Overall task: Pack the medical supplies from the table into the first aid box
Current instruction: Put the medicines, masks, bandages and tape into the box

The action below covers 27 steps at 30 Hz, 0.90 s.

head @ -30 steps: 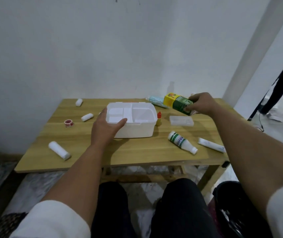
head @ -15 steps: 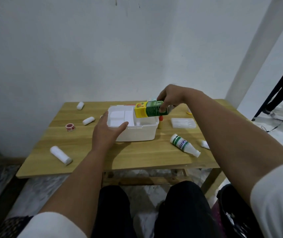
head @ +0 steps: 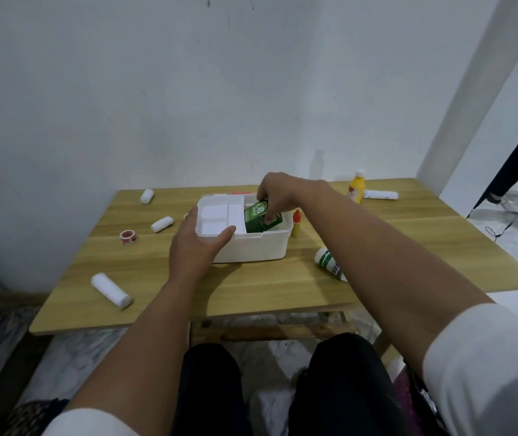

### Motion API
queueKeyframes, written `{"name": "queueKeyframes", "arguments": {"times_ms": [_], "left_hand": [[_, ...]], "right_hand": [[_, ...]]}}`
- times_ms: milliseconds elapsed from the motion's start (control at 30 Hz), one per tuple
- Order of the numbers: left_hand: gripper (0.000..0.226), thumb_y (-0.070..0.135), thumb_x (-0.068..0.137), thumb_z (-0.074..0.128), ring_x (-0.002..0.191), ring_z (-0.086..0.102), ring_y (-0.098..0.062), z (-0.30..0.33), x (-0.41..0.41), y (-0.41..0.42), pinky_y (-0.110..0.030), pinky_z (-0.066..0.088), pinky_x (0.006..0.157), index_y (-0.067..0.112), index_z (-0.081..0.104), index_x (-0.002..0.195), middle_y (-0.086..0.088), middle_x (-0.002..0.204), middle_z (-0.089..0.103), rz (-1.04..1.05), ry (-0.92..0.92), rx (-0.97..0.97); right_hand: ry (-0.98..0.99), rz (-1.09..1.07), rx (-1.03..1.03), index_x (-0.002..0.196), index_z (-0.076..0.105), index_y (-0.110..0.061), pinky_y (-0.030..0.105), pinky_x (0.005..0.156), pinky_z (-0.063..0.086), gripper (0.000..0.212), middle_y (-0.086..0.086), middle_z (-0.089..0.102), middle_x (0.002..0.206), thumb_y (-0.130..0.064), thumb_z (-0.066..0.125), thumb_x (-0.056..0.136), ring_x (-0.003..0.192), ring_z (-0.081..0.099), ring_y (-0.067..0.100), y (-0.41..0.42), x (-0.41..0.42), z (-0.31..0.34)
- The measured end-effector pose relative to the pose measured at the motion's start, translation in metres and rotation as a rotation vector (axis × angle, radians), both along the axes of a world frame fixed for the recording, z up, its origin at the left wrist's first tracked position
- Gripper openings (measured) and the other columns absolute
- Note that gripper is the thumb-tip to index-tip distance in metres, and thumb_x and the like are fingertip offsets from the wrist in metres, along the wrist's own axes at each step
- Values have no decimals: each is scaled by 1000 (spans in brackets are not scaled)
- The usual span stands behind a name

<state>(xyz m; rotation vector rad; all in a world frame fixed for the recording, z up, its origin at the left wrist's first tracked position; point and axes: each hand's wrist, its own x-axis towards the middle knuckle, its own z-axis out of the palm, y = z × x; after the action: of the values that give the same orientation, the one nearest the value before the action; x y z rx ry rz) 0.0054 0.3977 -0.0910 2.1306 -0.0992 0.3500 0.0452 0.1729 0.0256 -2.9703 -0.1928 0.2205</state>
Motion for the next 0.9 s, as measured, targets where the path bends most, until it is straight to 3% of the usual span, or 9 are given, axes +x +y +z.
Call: {"name": "queueKeyframes", "arguments": {"times_ms": [67, 133, 300, 367, 433, 533, 600, 800, 900], "left_hand": [[110, 77, 69, 74, 146, 44, -23, -1, 0, 0, -50, 48, 111, 26, 39, 161, 3, 161, 48, -2, -2, 7], [115, 82, 66, 70, 146, 44, -23, 0, 0, 0, -51, 48, 111, 25, 39, 161, 3, 161, 47, -2, 4, 3], [115, 84, 62, 66, 144, 47, -22, 1, -2, -1, -50, 50, 109, 26, 42, 159, 4, 158, 51, 1, -20, -9], [112, 83, 64, 67, 143, 48, -21, 0, -1, -1, -50, 50, 109, 28, 43, 158, 5, 156, 52, 5, -26, -5], [111, 84, 65, 67, 143, 48, -21, -1, 0, -1, -51, 51, 108, 29, 43, 158, 5, 156, 53, 6, -27, 4], [112, 85, 64, 67, 142, 48, -22, -1, 0, -1, -51, 52, 107, 30, 42, 158, 5, 156, 52, 6, -23, 5], [113, 86, 63, 67, 142, 48, -22, -2, 0, -1, -52, 52, 106, 31, 42, 158, 5, 156, 52, 4, -19, 4], [112, 87, 63, 67, 141, 49, -20, -3, 1, 1, -52, 53, 105, 31, 43, 157, 6, 155, 53, 2, -31, 0], [113, 86, 63, 67, 142, 49, -20, -3, -2, -1, -50, 53, 105, 29, 44, 157, 6, 155, 54, -5, -52, -21]], "right_hand": [[-16, 1, 52, 131, 67, -9, 27, 64, 48, 65, 3, 68, 119, -22, 92, 72, 99, 62, 24, 2, -1, -10], [-44, 6, 83, 126, 70, -10, 27, 66, 44, 60, 1, 67, 105, -22, 92, 72, 98, 64, 25, 3, 1, -20], [-61, 58, 75, 86, 72, -13, 33, 65, 49, 24, 0, 66, 80, -22, 89, 71, 78, 64, 23, 9, 2, -39], [-76, 84, 90, 73, 66, -21, 30, 60, 43, 20, -5, 61, 72, -18, 85, 72, 68, 56, 15, 13, 0, -42], [-89, 102, 108, 82, 72, -21, 27, 59, 41, 15, -10, 59, 71, -16, 83, 73, 67, 53, 10, 17, -1, -45], [-98, 104, 127, 104, 78, -16, 33, 70, 53, 30, -2, 72, 89, -18, 82, 75, 83, 63, 19, 23, 1, -49], [-95, 109, 134, 108, 78, -16, 31, 72, 50, 30, 1, 74, 95, -18, 82, 78, 88, 64, 22, 25, 2, -52], [-71, 117, 153, 114, 74, -16, 29, 73, 42, 36, -15, 59, 82, -21, 84, 80, 87, 57, 15, 21, 2, -47], [-59, 78, 114, 114, 72, -6, 35, 80, 54, 46, 4, 72, 103, -26, 88, 76, 100, 67, 27, 14, 3, -43]]}}
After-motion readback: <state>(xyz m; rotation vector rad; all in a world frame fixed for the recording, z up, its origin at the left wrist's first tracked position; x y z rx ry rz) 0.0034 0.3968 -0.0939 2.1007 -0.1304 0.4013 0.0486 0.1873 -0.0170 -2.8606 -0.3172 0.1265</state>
